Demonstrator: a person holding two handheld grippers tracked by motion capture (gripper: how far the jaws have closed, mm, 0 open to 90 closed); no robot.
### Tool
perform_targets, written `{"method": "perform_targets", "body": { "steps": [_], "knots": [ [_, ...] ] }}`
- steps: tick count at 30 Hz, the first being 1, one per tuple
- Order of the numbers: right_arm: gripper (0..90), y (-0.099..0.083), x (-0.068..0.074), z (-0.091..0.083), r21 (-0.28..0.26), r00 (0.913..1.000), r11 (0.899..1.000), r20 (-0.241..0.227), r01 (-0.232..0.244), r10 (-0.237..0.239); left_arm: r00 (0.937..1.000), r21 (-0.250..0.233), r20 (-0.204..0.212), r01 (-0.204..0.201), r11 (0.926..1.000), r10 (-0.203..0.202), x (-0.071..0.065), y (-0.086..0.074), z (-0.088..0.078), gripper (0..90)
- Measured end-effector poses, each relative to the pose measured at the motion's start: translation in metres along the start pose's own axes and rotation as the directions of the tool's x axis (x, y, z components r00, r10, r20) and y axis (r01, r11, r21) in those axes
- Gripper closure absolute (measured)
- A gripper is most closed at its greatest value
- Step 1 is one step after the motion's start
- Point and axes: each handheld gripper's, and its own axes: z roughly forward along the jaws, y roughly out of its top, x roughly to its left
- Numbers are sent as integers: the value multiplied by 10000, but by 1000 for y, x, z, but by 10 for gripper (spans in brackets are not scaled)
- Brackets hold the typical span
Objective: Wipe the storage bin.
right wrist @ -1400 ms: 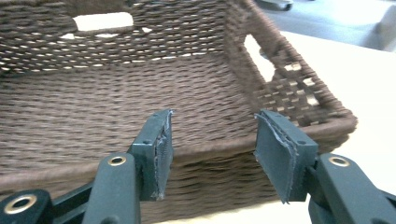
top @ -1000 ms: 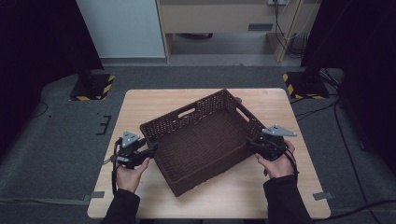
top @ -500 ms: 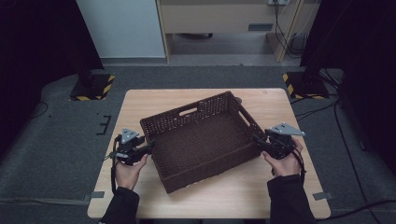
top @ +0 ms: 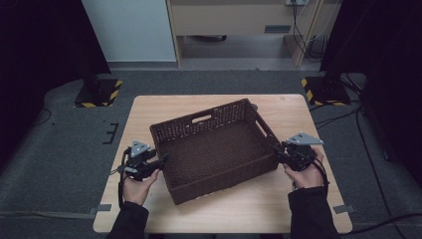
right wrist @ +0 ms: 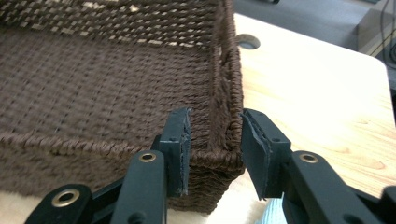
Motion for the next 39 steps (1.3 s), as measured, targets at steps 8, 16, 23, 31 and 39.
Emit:
{"method": "perform_targets", "body": {
  "steps": [8, 16, 23, 31, 39],
  "knots": [
    [594, 2, -3, 5, -503, 9995, 9987, 305, 52, -36, 9998, 32, -212, 20, 10000, -19, 7, 4, 6, 525],
    [732, -5, -5, 14, -12, 9988, 10000, -483, -65, 65, 9996, 83, -255, 80, 9999, -77, 8, 5, 5, 553],
    [763, -2, -2, 3, 733, 9941, 9969, -1069, 269, -189, 9991, 176, -429, 31, 9998, -24, 7, 2, 2, 555],
    [694, -1, -4, 10, -88, 9975, 9995, -637, 287, -292, 9978, 341, -658, -86, 9994, 108, 8, 3, 7, 583],
    [683, 0, 0, 17, -392, 9961, 9990, -847, 194, -227, 9978, 139, -667, 3, 9999, 6, 17, 3, 11, 607]
  ]
}}
